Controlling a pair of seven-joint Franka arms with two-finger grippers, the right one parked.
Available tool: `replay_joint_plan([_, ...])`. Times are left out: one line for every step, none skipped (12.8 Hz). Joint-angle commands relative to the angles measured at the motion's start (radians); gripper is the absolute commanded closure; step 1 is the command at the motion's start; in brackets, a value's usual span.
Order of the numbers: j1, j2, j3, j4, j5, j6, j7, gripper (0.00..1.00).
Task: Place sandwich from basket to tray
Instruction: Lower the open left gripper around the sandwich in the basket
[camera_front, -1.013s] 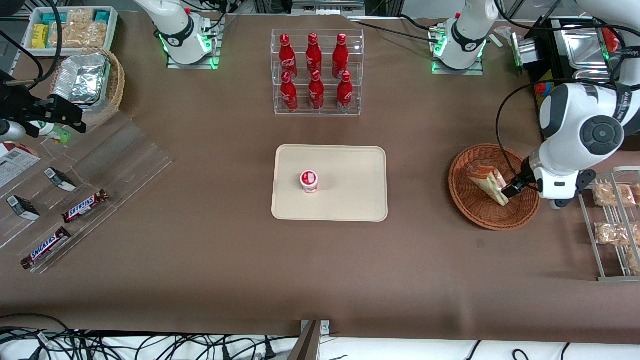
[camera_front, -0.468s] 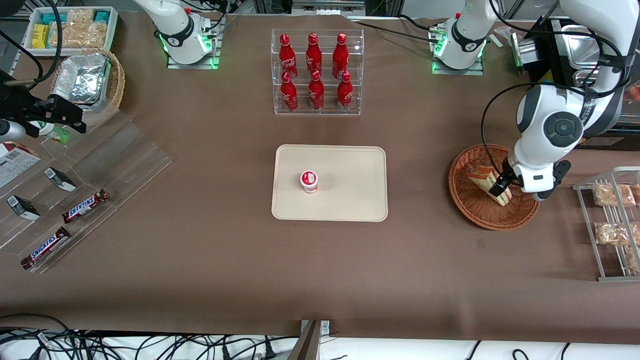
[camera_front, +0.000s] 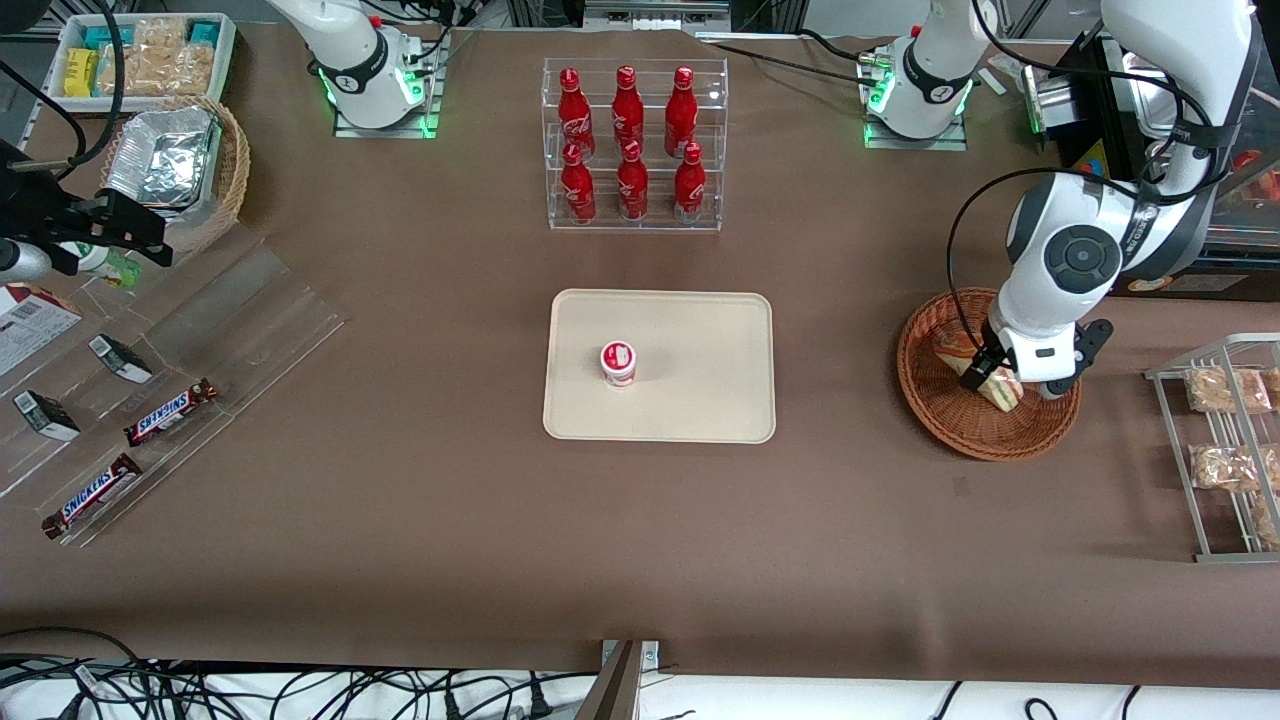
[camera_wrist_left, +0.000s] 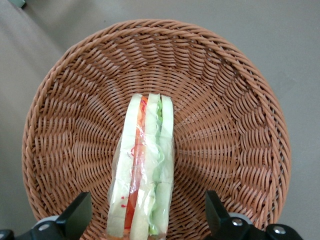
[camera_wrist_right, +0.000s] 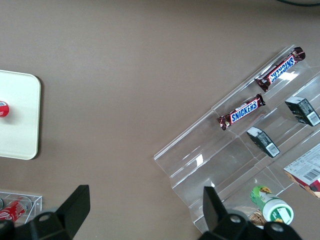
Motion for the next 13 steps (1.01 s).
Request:
replay_joint_plan([-0.002,0.003,-0.003,-0.005,0.039,0.013,-0.03,0.0])
replay_joint_plan([-0.003,0.003,-0.003,-0.005,0.039,0.013,-0.03,0.0])
replay_joint_plan([-0.004,0.006,-0.003,-0.005,0.039,0.015,-0.03,0.0])
replay_joint_plan([-0.004,0.01,-0.003,-0.005,0.057,0.015,-0.032,0.0])
replay_joint_plan([-0.002,0.02,-0.003,-0.005,0.084,0.024,-0.053,0.0])
replay_joint_plan([0.001,0.035,-0.003,-0.005,0.116,0.041,-0.082,0.0])
replay_joint_plan([0.003,0.04,-0.003,-0.007,0.137,0.042,-0.101,0.0])
replay_joint_plan([0.003,0.041,-0.004,-0.005,0.138,0.042,-0.105,0.0])
replay_joint_plan([0.003,0.041,-0.003,-0.007,0.138,0.042,-0.11,0.0])
replay_joint_plan([0.003,0.041,-0.003,-0.005,0.138,0.042,-0.119,0.0])
replay_joint_plan([0.003,0.043,-0.003,-0.007,0.138,0.042,-0.127,0.06])
replay_joint_plan([0.003,0.043,-0.003,-0.013,0.138,0.042,-0.127,0.18])
replay_joint_plan([0.004,0.041,-0.003,-0.016,0.138,0.044,-0.127,0.32])
